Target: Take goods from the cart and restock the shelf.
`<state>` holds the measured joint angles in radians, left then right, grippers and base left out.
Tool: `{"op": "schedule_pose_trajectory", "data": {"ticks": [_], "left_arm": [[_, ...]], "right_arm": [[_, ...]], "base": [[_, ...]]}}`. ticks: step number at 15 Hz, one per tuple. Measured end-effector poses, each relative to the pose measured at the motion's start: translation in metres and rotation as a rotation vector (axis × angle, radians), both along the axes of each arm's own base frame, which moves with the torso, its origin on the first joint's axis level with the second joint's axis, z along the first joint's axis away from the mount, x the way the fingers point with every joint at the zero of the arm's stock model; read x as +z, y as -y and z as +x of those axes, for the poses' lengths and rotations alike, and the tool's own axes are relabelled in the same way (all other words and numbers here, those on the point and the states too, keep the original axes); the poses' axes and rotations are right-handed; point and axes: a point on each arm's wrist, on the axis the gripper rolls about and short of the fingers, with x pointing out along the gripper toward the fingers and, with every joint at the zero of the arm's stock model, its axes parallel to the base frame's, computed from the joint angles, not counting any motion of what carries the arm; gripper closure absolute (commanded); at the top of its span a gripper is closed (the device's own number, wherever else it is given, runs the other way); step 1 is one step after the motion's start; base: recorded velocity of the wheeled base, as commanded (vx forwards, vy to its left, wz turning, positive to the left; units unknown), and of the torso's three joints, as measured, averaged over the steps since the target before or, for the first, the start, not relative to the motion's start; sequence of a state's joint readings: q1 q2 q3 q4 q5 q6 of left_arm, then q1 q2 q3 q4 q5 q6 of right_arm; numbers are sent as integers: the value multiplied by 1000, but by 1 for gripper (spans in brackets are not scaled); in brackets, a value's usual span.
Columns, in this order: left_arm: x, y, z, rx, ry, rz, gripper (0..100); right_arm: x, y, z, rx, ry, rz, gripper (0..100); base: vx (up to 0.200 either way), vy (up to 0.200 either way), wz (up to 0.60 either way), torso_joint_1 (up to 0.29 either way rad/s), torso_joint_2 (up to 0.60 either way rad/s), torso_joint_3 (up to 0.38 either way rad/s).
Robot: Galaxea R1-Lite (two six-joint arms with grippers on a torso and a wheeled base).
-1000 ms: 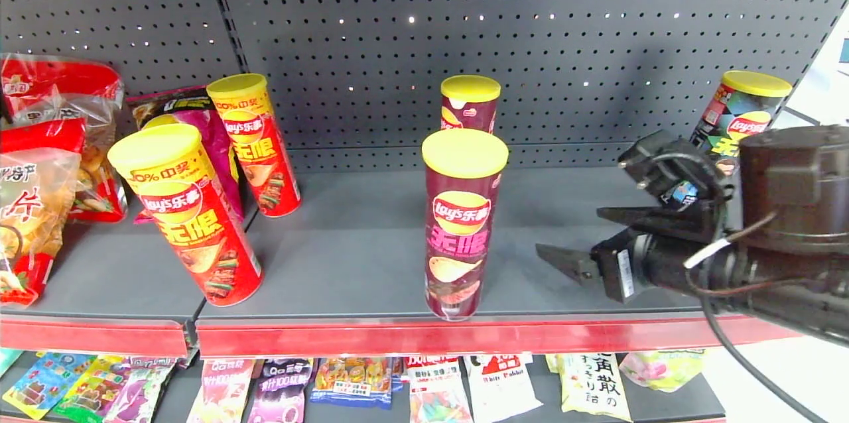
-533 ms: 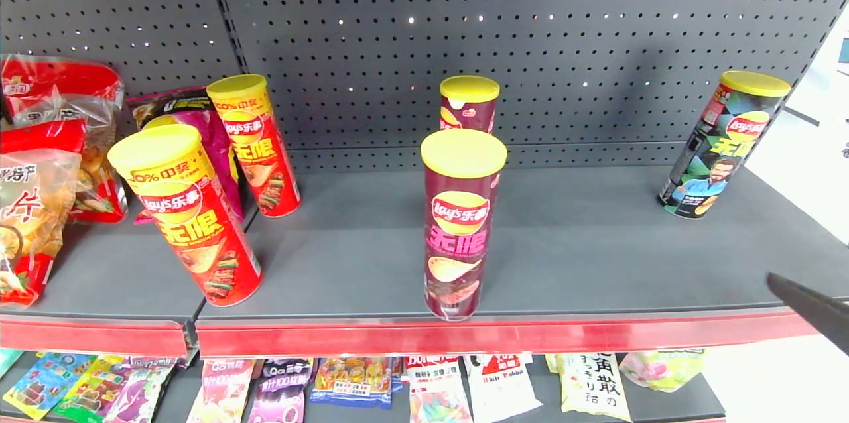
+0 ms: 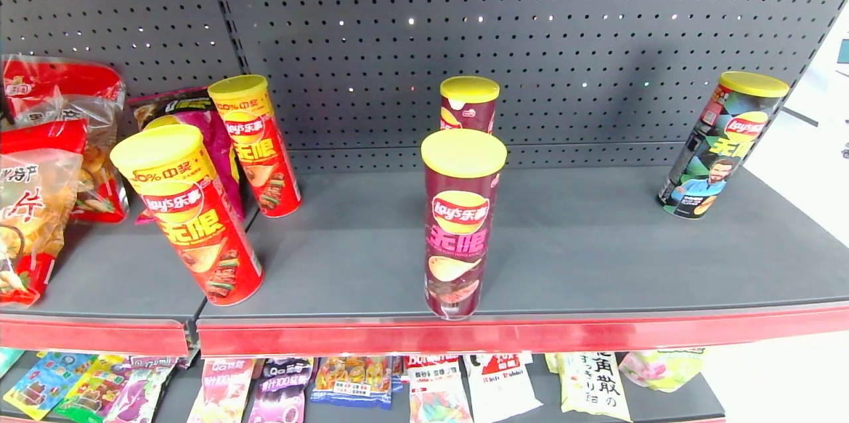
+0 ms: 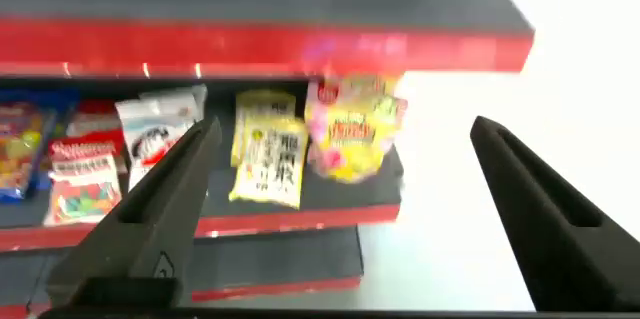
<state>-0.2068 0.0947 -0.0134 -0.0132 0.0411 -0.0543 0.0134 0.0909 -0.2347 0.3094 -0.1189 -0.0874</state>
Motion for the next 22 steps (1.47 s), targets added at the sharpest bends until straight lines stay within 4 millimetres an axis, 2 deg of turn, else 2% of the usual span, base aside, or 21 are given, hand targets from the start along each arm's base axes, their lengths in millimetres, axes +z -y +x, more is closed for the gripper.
{"op": "schedule_pose_trajectory", "data": {"ticks": [3,6,8,11,15,22], "left_arm": [[-4,0,1,-10,-10,47,0],[-4,0,1,-11,-12,49,0],[-5,0,1,-12,-13,50,0],[-5,0,1,-11,-13,50,0],[-5,0,1,-12,-13,49,0],[-4,0,1,-12,-13,49,0]], "right_arm": [[-14,-4,3,129,106,50,0],[-23,-4,7,125,139,108,0],[-22,-2,10,68,238,111,0],[-34,-4,12,121,167,79,0],[-35,-4,13,131,169,90,0],[-35,-4,13,131,168,90,0]], "base": [[0,0,0,0,0,0],[0,0,0,0,0,0],[0,0,0,0,0,0],[0,0,0,0,0,0],[0,0,0,0,0,0],[-171,0,0,-1,3,1]]}}
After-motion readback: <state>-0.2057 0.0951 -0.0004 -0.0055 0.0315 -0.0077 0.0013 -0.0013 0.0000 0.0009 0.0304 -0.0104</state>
